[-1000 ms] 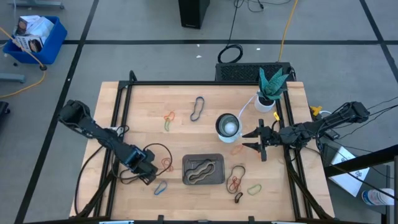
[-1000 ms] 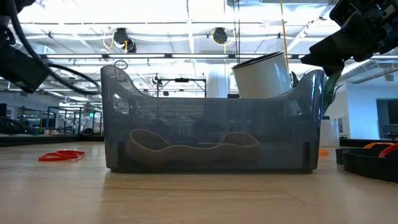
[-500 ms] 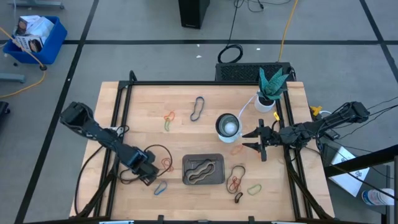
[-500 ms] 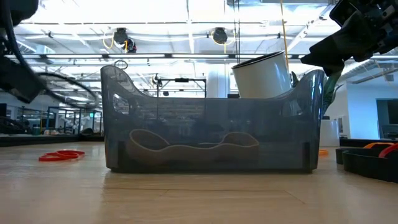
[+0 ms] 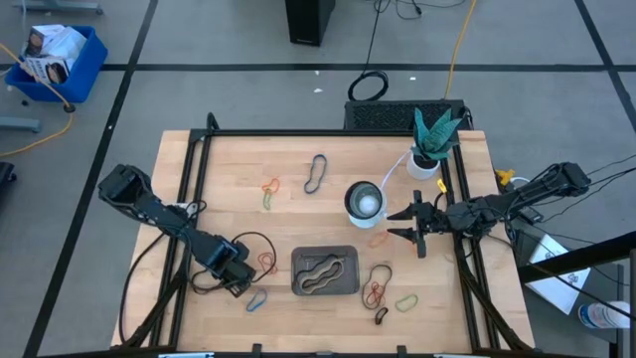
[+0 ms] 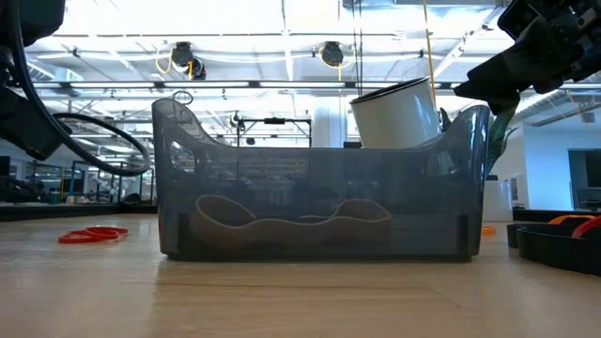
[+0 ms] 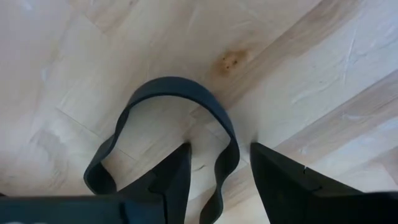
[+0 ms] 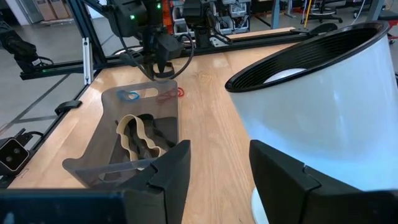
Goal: Pick and place rubber bands into bin
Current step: Put the left large black rubber band into the black bin
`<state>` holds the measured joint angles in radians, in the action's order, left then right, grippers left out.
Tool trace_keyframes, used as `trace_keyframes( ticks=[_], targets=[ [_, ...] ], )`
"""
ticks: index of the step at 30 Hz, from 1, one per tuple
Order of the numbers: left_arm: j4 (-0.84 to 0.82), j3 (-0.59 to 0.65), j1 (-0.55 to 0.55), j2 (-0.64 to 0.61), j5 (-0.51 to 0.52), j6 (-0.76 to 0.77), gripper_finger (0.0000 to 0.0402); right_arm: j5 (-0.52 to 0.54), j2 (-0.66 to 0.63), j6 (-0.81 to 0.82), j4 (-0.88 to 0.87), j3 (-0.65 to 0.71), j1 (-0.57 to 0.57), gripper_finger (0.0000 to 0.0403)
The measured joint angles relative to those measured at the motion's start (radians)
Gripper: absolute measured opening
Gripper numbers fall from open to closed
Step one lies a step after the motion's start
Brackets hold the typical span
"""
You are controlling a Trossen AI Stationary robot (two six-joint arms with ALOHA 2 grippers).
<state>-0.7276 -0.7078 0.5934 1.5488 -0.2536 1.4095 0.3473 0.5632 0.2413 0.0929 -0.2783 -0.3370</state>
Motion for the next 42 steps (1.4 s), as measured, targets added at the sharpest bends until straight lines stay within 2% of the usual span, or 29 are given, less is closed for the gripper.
trace_keyframes(
  ticks=[4,15,19,22,29,33,37,40,42],
  targets=[
    [0.001,0.000,0.000,0.001,-0.006,0.001,0.0138,0.000,0.000,0.000,0.000,0.000,0.000,0.0161],
    [0.009,0.000,0.001,0.002,-0.004,0.001,0.0011,0.000,0.000,0.000,0.000,0.000,0.000,0.0160],
    [-0.001,-0.013,0.001,-0.014,0.002,0.005,0.0011,0.000,0.000,0.000,0.000,0.000,0.000,0.0161],
    [-0.034,-0.026,0.004,-0.047,0.057,0.007,0.0006,0.000,0.000,0.000,0.000,0.000,0.000,0.0159],
    [-0.050,-0.069,0.000,-0.207,0.160,-0.045,0.0005,0.000,0.001,-0.001,0.000,0.000,0.000,0.0162],
    [-0.031,-0.096,0.000,-0.318,0.254,-0.089,0.0009,0.000,0.001,-0.001,0.000,0.000,0.000,0.0160],
    [0.067,-0.124,-0.003,-0.425,0.394,-0.200,0.0005,0.000,0.002,-0.001,0.000,0.000,0.000,0.0158],
    [0.220,-0.134,-0.017,-0.485,0.485,-0.329,0.0010,0.000,0.002,-0.003,0.000,0.000,0.000,0.0161],
    [0.359,-0.134,-0.034,-0.511,0.504,-0.438,0.0009,0.000,0.002,-0.003,0.000,0.000,0.000,0.0162]
  ],
)
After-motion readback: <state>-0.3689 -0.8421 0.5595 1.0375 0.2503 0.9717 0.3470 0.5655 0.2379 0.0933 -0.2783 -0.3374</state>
